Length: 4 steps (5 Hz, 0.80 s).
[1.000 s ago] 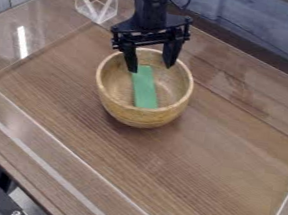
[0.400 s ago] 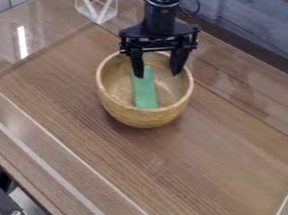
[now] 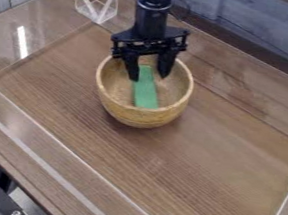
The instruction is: Move green object from inside the wooden bowl to the table next to it
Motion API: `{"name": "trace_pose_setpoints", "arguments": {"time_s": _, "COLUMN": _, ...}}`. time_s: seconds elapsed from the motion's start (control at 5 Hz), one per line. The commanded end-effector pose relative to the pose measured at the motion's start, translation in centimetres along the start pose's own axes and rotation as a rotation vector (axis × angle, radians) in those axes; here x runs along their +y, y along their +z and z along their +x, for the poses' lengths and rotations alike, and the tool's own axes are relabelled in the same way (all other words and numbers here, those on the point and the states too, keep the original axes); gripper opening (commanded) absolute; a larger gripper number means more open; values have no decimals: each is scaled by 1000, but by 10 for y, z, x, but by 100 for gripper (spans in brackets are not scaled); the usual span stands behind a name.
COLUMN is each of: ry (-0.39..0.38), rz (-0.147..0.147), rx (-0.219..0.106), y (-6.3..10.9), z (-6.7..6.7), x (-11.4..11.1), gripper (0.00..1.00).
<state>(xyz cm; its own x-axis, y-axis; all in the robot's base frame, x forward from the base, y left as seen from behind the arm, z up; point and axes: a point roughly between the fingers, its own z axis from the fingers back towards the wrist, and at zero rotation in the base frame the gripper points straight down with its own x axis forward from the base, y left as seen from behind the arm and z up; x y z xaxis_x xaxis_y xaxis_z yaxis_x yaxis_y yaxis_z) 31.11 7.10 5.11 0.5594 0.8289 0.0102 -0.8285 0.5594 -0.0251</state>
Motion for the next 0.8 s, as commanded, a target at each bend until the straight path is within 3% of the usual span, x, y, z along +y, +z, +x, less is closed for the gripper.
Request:
{"name": "trace_pose_setpoints", "arguments": {"time_s": 0.0, "ry": 42, "rz": -38, "rx": -19, "y": 23, "z": 17, "x": -5, "gripper": 0}}
{"name": "trace_pose_setpoints", "arguments": {"time_s": 0.2, "ry": 73, "rz": -31, "rx": -13, "y": 26, "z": 22, "x": -3, "gripper": 100}}
{"name": "trace_pose_setpoints", "arguments": {"time_s": 0.4, "ry": 98, "rz": -24, "rx": -9, "y": 21, "z": 12, "x": -14, "gripper": 100}}
{"name": "trace_pose_setpoints", "arguments": {"time_s": 0.6, "ry": 121, "rz": -26, "rx": 7, "y": 21, "z": 1, "x": -25, "gripper": 0}}
